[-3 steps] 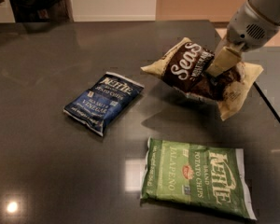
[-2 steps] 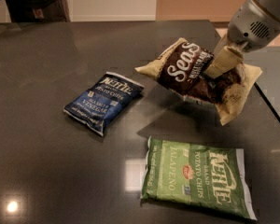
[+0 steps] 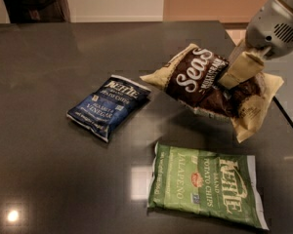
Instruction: Move brown chip bag near green jalapeno chip bag
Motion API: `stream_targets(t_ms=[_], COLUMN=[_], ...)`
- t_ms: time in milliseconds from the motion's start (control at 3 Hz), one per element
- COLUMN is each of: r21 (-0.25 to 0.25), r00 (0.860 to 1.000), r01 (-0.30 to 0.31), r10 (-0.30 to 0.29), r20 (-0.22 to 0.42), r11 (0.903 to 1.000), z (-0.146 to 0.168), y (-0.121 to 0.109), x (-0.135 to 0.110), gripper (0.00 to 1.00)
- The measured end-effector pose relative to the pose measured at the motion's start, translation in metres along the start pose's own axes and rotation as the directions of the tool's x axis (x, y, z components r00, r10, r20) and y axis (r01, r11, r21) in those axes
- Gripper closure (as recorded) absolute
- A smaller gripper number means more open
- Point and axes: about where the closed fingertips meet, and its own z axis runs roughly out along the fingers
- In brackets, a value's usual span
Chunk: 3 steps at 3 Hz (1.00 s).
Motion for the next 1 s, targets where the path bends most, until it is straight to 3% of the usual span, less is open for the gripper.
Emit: stream_targets(t_ms=[667,1000], r21=[-0.037,0.007], r00=[0.998,0.998], r01=[-0.060,-0.055], r10=[0.058,0.055], r20=[-0.037,0.001], r11=[0.9975,0.9985], z=[0.003,0.003], y=[0.014,0.004], x=[0.008,-0.003], gripper=[0.13,0.00])
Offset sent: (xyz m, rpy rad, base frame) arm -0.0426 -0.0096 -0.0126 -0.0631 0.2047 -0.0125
